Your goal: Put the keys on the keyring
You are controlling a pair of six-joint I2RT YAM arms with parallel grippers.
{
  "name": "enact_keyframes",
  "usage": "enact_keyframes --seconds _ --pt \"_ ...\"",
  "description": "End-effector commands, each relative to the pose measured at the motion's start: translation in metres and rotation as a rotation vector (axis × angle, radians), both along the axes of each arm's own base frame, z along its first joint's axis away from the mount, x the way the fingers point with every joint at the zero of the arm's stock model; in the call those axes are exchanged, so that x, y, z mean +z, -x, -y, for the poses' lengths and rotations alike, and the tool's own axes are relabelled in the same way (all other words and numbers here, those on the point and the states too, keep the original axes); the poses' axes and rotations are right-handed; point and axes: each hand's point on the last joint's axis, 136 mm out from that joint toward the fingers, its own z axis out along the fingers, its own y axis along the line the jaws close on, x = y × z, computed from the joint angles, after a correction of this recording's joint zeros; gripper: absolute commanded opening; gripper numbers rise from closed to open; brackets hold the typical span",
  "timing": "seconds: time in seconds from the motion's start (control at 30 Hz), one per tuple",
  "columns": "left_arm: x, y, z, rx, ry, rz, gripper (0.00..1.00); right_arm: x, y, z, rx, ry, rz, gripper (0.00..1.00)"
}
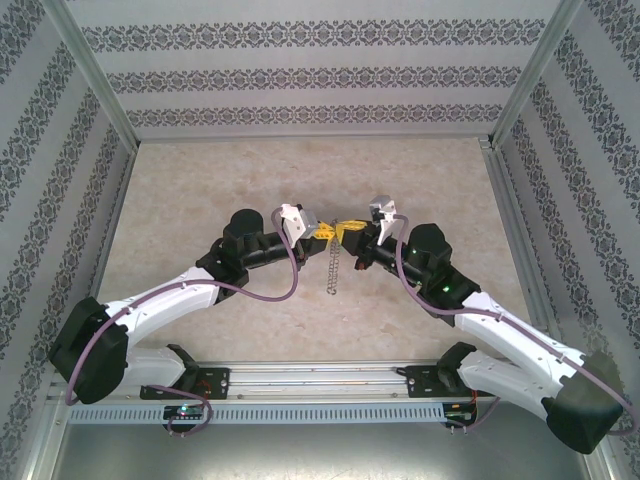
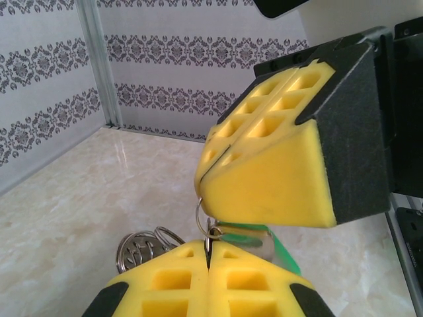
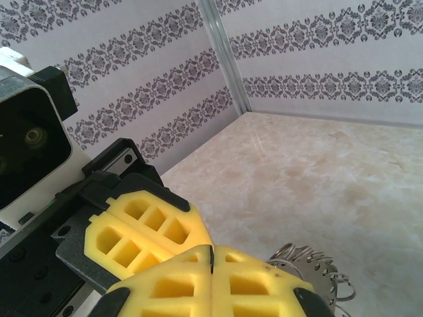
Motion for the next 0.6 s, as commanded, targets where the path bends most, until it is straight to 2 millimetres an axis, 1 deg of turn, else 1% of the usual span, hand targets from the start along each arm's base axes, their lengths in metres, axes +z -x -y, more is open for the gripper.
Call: enact_keyframes --seconds 0.0,0.23,0.57 --pt "0.0430 0.0150 0.0046 -0.058 0.083 0.079 0.00 -0.0003 -0.0075 0.0133 -0.060 -0.003 0.017 0.00" --pt "0.0466 0.0155 0.0042 -0.058 0.092 0.084 0.00 -0.0065 -0.0107 0.0210 -0.075 -0.012 -0.003 0.00" --pt "0.0448 0.0154 0.0049 -0.061 0.095 0.077 0.00 -0.0074 -0.0104 0.0157 -0.039 -0.025 -0.019 0.00"
